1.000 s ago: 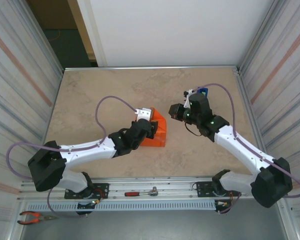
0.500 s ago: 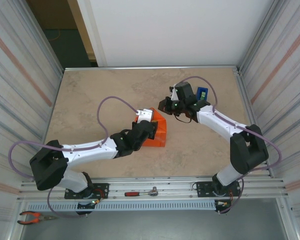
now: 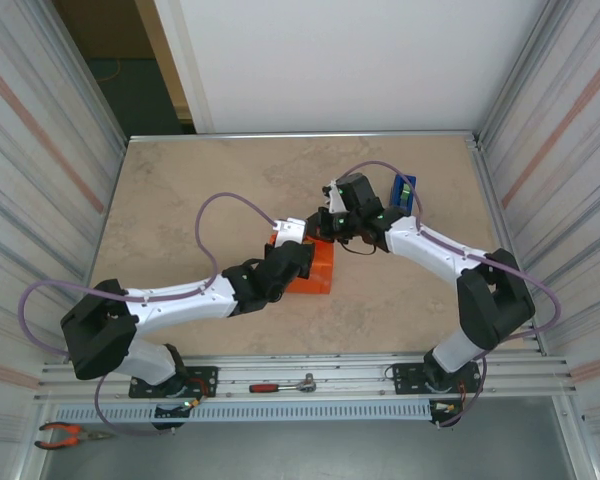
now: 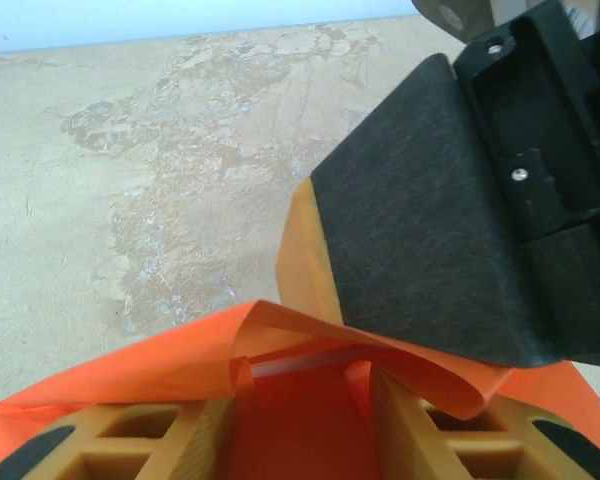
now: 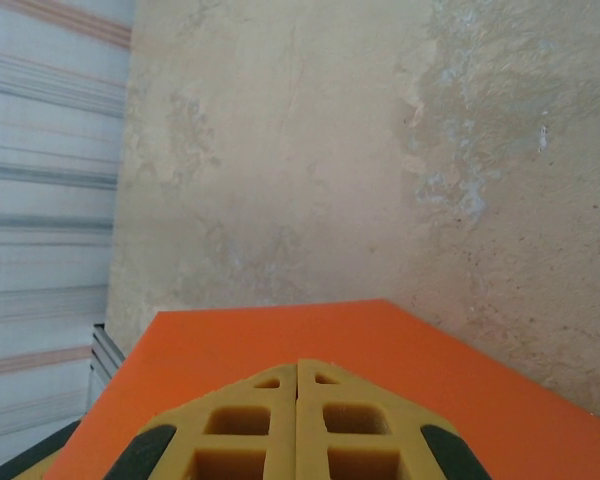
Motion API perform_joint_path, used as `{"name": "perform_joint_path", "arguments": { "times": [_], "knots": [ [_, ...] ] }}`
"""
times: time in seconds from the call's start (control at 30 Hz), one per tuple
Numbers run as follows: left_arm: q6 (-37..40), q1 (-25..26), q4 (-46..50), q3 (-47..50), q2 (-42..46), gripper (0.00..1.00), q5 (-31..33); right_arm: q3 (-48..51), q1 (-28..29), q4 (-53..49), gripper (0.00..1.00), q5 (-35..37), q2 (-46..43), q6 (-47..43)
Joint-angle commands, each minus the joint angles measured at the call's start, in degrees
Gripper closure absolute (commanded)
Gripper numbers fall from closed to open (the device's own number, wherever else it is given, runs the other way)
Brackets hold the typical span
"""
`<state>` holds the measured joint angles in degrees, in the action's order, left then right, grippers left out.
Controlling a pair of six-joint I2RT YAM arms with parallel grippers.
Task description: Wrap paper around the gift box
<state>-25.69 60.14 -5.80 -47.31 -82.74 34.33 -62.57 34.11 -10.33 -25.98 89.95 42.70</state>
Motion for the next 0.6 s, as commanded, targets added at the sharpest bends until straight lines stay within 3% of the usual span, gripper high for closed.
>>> {"name": "perform_joint_path", "arguments": {
  "times": [0.0,0.3,0.57],
  "knots": [
    [-5.22,0.22,13.58,3.91,-5.2,0.6,-5.0,1.81,0.29,-1.97,1.0,-1.01,-2.39,-1.77],
    [-5.77,0.24,13.51,3.99,-5.55,0.6,-5.1,4.02,0.3,-4.15,1.0,0.19,-7.49,-1.93],
    [-4.7,0.15,14.72,2.89,-2.88,0.6,-5.73,11.36,1.05,-0.12,1.0,1.32,-8.92,0.1]
  ]
}}
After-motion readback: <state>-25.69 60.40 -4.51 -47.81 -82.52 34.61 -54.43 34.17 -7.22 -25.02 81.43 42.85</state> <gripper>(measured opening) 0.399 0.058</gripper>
